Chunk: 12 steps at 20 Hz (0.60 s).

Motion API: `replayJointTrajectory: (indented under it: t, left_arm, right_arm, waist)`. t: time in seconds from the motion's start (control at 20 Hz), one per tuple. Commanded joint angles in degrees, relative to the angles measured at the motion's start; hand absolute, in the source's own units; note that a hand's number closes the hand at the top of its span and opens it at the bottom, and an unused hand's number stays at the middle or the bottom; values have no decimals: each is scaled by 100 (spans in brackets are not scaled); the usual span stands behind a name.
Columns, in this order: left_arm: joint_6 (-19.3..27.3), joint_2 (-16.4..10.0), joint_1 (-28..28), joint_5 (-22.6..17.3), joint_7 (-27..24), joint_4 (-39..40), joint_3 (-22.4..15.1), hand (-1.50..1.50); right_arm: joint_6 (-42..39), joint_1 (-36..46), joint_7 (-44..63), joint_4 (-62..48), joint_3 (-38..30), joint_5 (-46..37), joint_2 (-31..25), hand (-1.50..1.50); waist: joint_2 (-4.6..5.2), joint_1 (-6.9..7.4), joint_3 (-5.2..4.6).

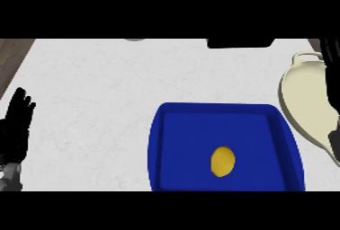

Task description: Pick the lemon from the tray and place it in the pot

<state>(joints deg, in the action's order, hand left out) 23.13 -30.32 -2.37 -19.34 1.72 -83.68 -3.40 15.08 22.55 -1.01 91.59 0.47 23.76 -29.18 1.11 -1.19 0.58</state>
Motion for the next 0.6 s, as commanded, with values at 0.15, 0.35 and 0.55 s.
replayJointTrajectory:
  t: [0.15,0.35,0.55]
  left_arm:
    - [-398,163,-743,-131,-304,-279,54,0]
    - [-422,435,-792,-249,-452,-534,-72,0]
    - [-500,604,-957,-255,-357,-596,-236,0]
  right_arm:
    - [-1992,-1070,-596,236,-384,954,-454,150]
    - [-1340,-1759,-728,-89,-163,-1328,-1648,150]
    - [-1191,-2967,-2789,11,149,-2034,-879,-150]
  waist:
    - [-120,-84,-46]
    - [-98,-383,-80]
    - [-122,-134,-42]
